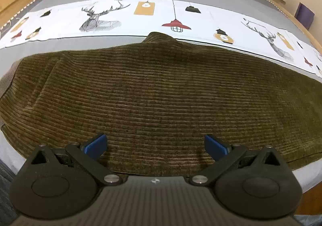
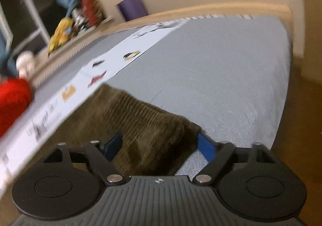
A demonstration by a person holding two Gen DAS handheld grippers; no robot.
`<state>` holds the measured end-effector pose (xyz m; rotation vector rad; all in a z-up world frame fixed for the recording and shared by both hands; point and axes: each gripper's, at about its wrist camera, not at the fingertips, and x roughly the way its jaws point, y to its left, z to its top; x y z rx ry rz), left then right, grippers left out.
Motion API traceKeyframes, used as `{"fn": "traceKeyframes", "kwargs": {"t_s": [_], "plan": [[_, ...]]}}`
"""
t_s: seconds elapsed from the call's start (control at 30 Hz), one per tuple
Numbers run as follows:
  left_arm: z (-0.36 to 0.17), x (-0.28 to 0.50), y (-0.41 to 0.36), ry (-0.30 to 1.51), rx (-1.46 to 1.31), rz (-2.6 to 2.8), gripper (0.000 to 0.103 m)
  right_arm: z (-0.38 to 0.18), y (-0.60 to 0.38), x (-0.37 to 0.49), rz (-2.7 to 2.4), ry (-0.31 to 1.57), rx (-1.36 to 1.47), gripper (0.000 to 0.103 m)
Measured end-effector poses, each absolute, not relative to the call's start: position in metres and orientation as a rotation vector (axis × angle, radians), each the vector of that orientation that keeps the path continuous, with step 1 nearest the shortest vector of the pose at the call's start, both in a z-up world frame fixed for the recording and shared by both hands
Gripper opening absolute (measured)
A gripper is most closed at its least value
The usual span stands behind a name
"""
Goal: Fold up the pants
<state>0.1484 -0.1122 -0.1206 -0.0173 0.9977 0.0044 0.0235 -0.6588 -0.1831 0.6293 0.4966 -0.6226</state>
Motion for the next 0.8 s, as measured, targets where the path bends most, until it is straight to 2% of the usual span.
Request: {"fn": "traceKeyframes", "kwargs": {"t_s": [0.03,0.4,0.47,0.57,0.7,0.8], "plan": [[-0.121,0.15,-0.111,1.0,-0.023,0.004,0.103,-0.184,-0.663,0.02,-0.563,0.488,0.69,0.018],[-0.113,0.156,-0.078,0.988,-0.069,0.06,0.103,-0.192,-0.684,0.006,-0.592,0.414,1.073,0.018],[-0.108,0.156,-0.068,0.984,-0.088,0.07,0.103,-0.174,-0.671,0.015,-0.626,0.421,0.97,0.017],[-0.101,0.159,-0.049,0.982,-0.124,0.092,0.103,-0.124,-0.62,0.043,-0.602,0.367,0.609,0.016],[-0.092,0.16,-0.013,0.975,-0.188,0.149,0.103,-0.063,-0.506,0.096,-0.342,0.3,0.244,0.016],[-0.088,0.155,0.018,0.971,-0.253,0.194,0.103,-0.043,-0.396,0.125,-0.066,0.257,-0.029,0.016]]}}
